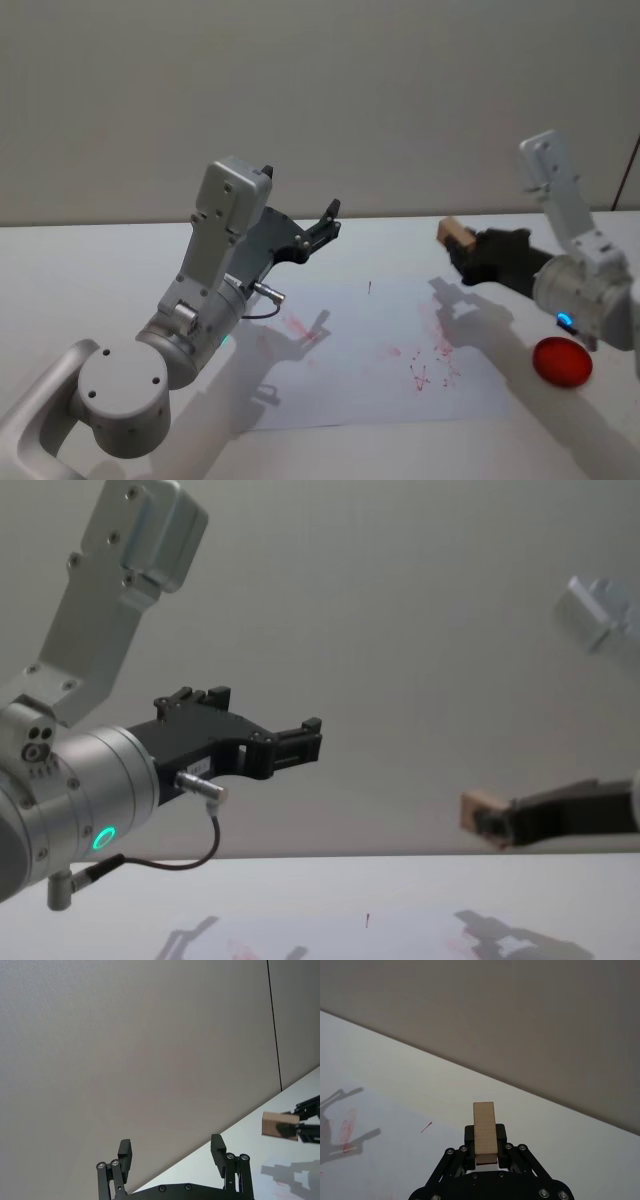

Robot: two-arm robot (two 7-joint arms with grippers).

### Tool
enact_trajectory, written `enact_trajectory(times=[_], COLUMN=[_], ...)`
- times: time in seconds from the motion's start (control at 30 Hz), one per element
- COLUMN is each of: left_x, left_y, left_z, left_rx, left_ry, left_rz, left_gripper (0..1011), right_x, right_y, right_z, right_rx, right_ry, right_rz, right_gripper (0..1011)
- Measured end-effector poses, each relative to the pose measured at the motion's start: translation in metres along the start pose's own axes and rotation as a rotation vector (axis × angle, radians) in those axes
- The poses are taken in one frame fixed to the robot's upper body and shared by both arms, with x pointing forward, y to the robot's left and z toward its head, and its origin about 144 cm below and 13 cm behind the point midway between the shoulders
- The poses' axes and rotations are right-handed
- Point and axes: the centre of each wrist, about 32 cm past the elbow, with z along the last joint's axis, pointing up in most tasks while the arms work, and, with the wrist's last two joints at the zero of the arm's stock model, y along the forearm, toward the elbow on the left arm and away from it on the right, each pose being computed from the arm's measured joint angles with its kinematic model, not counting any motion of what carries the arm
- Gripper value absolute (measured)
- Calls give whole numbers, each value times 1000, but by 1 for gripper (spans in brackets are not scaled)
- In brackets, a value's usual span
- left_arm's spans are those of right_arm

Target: Use the one hand to pick up the stamp and affix it onto the A4 paper.

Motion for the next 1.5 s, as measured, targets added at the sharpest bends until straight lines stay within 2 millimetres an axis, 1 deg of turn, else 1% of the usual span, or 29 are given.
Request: enact_trajectory(times=[0.07, 0.13, 0.3, 0.5, 0.6, 0.7, 0.73, 1.1, 1.4, 1.5], left_x=[0, 0, 0, 0, 0, 0, 0, 0, 0, 0], left_y=[0, 0, 0, 0, 0, 0, 0, 0, 0, 0], left_z=[0, 0, 0, 0, 0, 0, 0, 0, 0, 0], left_rx=[0, 0, 0, 0, 0, 0, 0, 0, 0, 0], left_ry=[0, 0, 0, 0, 0, 0, 0, 0, 0, 0], left_rz=[0, 0, 0, 0, 0, 0, 0, 0, 0, 0], left_gripper=[1001, 1001, 1001, 1001, 1001, 1001, 1001, 1001, 1001, 1001], right_x=[0, 0, -2, -5, -6, -9, -9, -14, -15, -14], right_y=[-11, -17, -35, -53, -59, -68, -68, -88, -101, -103], right_z=[4, 5, 1, -11, -17, -29, -29, -67, -81, -83], right_rx=[25, 34, 37, 9, -8, -46, -46, -182, -232, -239], right_ry=[0, 1, 24, 60, 77, 105, 105, 171, 178, 175], right_rz=[-27, -41, -83, -111, -117, -125, -125, -144, -180, -188], right_gripper=[216, 217, 217, 217, 217, 217, 217, 217, 217, 217])
